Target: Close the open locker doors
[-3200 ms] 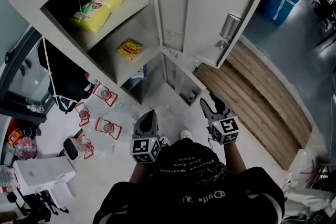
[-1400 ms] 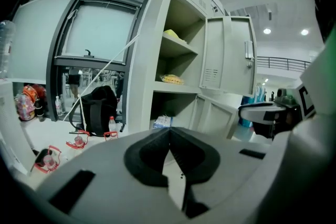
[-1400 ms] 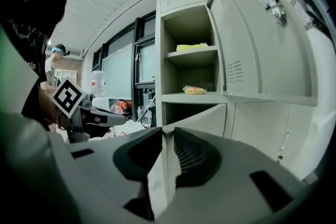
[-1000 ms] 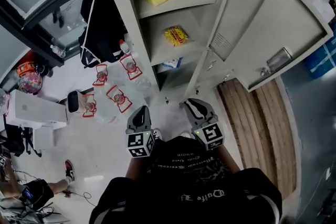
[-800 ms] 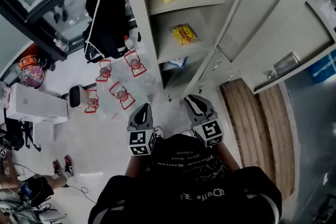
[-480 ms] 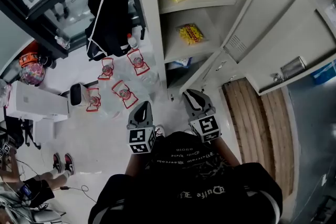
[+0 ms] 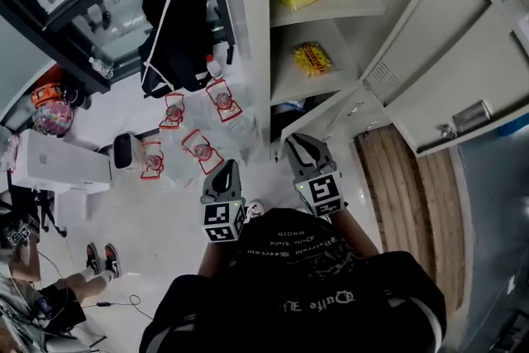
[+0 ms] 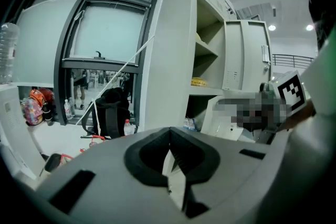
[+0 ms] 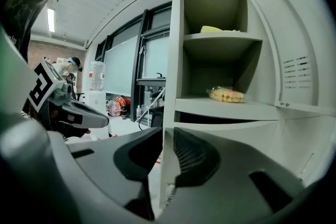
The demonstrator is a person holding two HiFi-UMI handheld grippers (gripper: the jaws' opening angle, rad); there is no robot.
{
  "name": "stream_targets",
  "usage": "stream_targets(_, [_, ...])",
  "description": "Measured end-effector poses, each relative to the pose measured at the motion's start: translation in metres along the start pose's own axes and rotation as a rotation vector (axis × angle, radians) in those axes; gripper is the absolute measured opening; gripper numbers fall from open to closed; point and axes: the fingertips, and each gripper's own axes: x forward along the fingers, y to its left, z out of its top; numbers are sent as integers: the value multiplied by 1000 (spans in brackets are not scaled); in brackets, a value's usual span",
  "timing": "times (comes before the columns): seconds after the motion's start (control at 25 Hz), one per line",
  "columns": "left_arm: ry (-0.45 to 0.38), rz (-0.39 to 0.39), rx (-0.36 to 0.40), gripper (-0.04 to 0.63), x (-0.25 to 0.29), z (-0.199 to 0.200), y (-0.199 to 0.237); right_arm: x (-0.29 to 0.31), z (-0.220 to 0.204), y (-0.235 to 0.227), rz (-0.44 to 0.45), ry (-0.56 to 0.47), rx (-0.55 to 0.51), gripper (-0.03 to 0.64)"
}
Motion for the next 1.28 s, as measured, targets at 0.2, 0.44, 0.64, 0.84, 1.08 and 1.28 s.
stream_targets(0.2, [-4, 12, -28, 8, 5, -2, 12, 14, 4, -1, 9, 0, -16, 64])
stream_targets(0.44, [-7, 9, -44, 8, 8, -2, 18, 29, 3, -2, 16, 27, -10, 64])
stream_targets(0.64, [-4, 10, -55, 8, 10, -3, 24, 41, 6, -3, 10, 32, -7, 64])
stream_targets(0.84, [8, 12, -66, 8, 14, -6, 29, 54, 3, -8, 6, 45, -6, 64])
stream_targets(1.08, [12, 1, -75, 8, 17, -7, 32, 66, 3, -11, -7, 53, -4, 64])
stream_targets(1.28, [18, -8, -78, 8, 19, -9, 32, 77, 3, -16, -15, 54, 16, 64])
